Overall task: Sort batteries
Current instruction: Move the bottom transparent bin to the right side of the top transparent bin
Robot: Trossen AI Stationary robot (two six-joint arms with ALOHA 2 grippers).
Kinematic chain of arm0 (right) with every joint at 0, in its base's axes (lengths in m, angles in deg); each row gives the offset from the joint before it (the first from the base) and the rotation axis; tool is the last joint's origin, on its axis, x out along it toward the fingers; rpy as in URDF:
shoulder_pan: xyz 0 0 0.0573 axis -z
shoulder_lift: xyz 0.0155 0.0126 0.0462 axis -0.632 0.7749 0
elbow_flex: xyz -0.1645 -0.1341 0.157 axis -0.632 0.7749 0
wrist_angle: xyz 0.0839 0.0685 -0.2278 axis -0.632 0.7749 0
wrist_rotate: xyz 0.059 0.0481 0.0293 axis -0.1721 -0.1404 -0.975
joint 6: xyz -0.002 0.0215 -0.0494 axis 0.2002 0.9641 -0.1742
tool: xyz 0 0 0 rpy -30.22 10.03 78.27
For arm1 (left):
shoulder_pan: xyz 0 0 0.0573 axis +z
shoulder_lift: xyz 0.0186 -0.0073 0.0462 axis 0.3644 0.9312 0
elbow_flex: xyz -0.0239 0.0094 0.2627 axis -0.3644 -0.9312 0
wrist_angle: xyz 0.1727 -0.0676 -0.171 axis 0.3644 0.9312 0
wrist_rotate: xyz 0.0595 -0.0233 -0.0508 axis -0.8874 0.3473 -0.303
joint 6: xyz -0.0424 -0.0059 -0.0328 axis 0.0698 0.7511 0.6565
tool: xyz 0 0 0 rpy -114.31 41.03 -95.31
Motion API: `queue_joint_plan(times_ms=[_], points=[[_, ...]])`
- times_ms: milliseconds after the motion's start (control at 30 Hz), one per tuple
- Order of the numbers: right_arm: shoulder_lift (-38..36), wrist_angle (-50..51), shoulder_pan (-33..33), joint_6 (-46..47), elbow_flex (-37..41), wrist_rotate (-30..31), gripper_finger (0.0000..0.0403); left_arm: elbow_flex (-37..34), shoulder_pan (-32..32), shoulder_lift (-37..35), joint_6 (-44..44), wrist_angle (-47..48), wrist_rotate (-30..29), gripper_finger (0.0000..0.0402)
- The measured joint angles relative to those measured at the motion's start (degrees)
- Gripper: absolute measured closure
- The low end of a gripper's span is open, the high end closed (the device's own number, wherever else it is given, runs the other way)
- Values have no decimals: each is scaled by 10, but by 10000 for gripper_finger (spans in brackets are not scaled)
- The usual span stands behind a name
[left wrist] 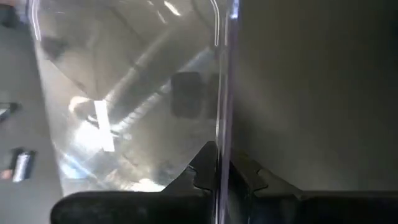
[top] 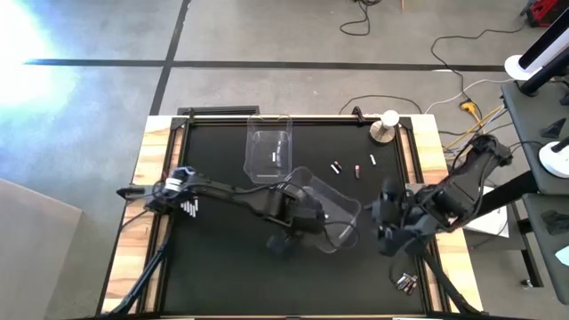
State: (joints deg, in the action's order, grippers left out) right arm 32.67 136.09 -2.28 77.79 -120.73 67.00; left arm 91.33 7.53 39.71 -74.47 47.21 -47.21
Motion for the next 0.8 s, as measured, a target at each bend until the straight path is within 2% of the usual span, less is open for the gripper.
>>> queue_joint_plan(times_ms=[233, 367, 567, 800], points=[[45, 0, -26, -36, 0, -86, 178, 43, 0, 73, -75, 30, -2, 401], [94, -2, -25, -57, 0, -123, 183, 61, -1, 98, -83, 24, -3, 401], [156, -3, -25, -90, -1, -126, 170, 62, -2, 107, -77, 21, -2, 396], [161, -12, -17, -103, 1, -122, 150, 59, -9, 115, -71, -3, 5, 355]])
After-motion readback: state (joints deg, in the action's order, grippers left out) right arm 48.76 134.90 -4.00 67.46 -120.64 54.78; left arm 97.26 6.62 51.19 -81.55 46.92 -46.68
